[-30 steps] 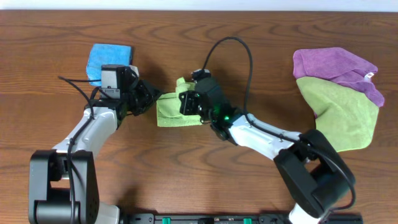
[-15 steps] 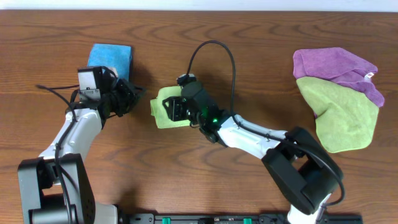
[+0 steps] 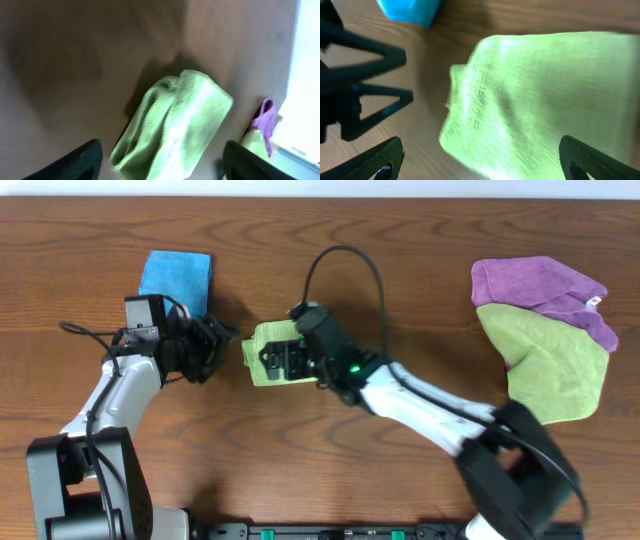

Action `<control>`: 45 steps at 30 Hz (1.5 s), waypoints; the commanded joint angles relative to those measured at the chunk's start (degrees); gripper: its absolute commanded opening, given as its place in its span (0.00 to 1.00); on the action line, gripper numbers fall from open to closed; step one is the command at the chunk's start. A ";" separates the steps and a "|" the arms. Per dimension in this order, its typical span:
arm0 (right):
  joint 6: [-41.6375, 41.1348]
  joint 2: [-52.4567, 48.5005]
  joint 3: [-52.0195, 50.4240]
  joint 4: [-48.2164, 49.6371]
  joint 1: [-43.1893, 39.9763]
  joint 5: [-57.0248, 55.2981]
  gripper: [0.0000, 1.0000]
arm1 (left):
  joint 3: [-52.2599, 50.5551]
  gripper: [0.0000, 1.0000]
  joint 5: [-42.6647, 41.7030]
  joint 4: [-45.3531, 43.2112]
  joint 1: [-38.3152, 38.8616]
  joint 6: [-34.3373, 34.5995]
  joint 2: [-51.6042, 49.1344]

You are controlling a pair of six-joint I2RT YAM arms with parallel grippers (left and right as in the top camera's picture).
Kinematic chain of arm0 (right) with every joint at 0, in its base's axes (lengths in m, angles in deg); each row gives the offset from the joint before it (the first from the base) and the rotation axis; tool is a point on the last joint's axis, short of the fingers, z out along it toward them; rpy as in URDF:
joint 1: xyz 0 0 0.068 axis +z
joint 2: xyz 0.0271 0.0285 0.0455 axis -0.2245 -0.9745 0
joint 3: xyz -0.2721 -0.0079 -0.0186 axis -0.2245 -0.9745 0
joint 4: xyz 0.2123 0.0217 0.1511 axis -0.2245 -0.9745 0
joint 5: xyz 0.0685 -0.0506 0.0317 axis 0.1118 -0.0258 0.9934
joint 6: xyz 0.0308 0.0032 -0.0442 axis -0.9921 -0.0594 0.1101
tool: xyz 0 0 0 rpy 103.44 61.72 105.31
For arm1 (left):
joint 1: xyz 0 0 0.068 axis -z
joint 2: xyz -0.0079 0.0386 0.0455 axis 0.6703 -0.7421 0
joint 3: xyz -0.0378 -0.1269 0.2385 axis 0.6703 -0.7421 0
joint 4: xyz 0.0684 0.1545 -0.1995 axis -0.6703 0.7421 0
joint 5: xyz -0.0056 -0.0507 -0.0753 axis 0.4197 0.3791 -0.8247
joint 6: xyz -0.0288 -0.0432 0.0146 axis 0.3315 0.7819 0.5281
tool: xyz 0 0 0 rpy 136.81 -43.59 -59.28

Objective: Fold the cloth

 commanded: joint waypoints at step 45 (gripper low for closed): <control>-6.97 76.43 -38.66 -36.70 -5.70 -14.69 0.99 | -5.64 0.99 6.23 -6.67 12.87 11.96 -5.53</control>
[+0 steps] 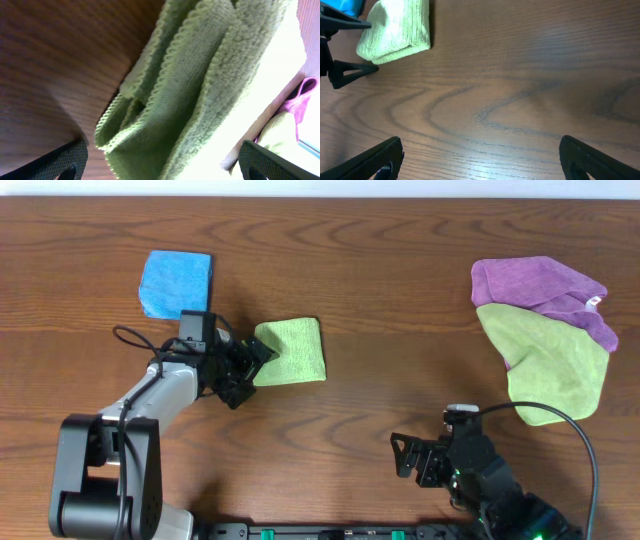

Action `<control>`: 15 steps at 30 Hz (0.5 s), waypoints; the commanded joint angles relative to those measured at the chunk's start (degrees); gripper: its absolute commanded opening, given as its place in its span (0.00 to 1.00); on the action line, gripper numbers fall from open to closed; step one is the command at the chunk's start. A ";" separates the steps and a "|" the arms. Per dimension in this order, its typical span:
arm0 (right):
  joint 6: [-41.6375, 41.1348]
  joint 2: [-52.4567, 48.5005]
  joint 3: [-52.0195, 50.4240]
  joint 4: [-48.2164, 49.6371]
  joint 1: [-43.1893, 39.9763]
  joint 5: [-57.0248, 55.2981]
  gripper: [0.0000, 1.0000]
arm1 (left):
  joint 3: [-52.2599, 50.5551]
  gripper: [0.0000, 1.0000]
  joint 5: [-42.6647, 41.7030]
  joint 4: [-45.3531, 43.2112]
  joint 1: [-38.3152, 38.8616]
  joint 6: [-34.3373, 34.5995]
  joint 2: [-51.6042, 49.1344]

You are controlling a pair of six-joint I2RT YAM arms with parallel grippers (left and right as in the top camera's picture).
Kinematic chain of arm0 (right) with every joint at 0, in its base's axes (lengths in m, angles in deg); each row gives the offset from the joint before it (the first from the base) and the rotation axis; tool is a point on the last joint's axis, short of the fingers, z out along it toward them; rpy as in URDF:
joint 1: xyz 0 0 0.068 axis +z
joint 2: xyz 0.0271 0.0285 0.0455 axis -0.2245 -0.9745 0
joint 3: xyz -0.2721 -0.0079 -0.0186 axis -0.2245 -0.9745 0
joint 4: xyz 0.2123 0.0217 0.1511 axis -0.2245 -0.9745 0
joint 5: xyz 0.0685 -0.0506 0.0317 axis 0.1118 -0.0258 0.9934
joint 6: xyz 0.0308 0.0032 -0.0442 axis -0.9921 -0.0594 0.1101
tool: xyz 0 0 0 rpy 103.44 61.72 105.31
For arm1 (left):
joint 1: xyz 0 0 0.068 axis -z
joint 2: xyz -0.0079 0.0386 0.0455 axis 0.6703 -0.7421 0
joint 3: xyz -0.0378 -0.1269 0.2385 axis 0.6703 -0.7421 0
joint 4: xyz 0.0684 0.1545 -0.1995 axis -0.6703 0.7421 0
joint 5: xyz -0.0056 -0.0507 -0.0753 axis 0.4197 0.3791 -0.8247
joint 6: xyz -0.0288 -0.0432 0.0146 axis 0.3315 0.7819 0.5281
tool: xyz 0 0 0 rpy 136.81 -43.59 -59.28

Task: Fold the cloth
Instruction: 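Carry the folded green cloth with the left gripper onto the blue cloth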

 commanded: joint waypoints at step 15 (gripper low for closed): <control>-0.72 0.26 -0.31 -0.28 -0.70 -1.01 0.99 | -0.24 0.06 3.13 -9.94 2.51 4.70 -10.08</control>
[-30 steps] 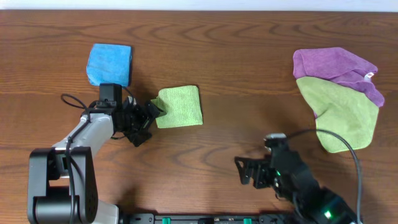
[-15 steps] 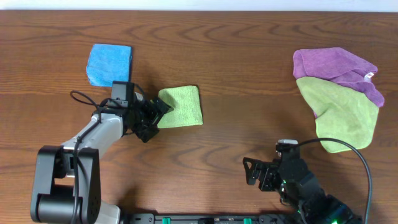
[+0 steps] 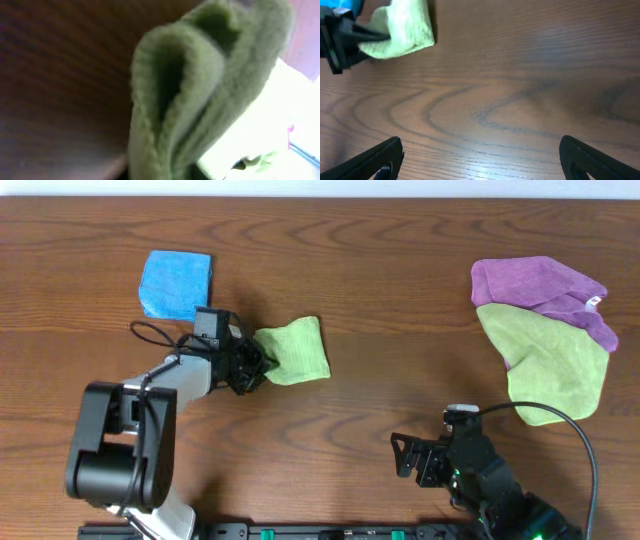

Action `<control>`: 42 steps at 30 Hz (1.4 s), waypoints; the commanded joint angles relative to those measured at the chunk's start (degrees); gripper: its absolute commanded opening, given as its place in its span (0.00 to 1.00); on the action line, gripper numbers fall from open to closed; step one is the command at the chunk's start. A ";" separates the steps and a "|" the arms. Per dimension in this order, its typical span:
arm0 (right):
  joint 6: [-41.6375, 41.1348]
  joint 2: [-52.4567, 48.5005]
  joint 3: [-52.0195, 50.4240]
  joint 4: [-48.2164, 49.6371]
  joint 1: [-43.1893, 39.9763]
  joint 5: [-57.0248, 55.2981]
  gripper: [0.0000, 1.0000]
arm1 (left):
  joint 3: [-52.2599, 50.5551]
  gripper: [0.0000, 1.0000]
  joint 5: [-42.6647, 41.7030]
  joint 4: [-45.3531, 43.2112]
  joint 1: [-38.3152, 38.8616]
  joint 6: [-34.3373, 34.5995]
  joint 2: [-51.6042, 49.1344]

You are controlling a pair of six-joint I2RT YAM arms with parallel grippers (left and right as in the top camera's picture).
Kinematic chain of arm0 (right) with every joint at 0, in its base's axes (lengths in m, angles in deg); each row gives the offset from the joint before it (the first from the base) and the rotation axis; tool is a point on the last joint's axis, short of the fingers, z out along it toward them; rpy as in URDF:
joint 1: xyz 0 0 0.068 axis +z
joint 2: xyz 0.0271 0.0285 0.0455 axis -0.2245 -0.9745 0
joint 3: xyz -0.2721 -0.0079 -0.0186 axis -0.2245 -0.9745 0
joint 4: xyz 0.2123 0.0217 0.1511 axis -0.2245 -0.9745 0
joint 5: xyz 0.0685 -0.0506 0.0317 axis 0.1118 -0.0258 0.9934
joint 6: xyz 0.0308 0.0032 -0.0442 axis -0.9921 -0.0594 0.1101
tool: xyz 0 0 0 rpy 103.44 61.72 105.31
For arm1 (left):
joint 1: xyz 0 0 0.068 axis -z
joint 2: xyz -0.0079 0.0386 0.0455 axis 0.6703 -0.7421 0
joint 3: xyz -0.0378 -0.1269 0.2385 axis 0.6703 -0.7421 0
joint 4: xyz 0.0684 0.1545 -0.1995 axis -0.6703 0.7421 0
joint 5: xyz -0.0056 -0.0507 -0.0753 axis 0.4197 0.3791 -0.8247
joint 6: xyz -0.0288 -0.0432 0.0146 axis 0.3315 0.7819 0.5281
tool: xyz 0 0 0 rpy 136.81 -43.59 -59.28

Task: Fold the cloth
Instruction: 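Carry the folded green cloth with the left gripper onto the blue cloth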

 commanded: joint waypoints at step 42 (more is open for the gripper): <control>-0.70 0.26 -0.22 -0.24 -0.70 -0.81 0.99 | 30.38 0.06 32.46 -5.35 -15.74 -1.01 -10.21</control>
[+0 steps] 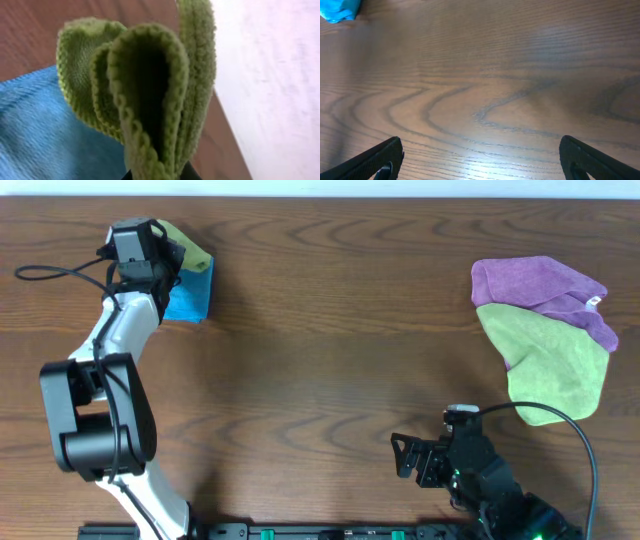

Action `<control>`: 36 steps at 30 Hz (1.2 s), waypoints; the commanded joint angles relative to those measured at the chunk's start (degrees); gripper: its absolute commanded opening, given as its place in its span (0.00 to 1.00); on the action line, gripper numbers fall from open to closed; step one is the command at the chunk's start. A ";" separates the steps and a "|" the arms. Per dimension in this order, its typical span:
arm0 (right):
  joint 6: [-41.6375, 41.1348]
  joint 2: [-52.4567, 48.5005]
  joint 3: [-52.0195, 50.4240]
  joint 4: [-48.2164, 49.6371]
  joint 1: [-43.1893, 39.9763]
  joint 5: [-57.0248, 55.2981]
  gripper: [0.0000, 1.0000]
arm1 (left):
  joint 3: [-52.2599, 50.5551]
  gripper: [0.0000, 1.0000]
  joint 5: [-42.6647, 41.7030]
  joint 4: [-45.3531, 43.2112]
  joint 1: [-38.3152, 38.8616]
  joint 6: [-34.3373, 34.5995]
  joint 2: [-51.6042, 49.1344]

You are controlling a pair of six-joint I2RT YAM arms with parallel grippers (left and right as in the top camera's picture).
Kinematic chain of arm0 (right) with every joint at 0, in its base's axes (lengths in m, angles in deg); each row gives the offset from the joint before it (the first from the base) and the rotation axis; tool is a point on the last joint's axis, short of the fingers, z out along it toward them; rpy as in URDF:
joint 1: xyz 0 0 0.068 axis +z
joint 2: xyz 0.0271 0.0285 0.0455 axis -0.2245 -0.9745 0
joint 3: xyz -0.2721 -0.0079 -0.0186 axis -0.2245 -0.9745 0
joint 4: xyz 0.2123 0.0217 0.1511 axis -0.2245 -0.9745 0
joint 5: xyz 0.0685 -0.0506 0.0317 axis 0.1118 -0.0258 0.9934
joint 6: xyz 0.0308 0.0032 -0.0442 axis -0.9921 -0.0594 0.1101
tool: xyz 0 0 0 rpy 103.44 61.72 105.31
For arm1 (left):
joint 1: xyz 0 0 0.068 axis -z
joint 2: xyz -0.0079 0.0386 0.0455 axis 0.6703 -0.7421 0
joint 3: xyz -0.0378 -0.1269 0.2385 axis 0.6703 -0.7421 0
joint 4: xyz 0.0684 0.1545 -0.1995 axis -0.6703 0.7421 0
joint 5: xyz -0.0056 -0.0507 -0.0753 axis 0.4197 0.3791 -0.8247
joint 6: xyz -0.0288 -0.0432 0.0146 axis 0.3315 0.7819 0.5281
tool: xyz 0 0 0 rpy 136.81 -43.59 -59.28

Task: Fold the cloth
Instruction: 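Carry the folded green cloth with the left gripper onto the blue cloth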

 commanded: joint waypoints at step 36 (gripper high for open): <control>-0.70 0.26 -0.22 -0.07 -0.70 -0.83 0.99 | 0.92 0.95 -6.56 36.39 -6.62 -23.91 11.54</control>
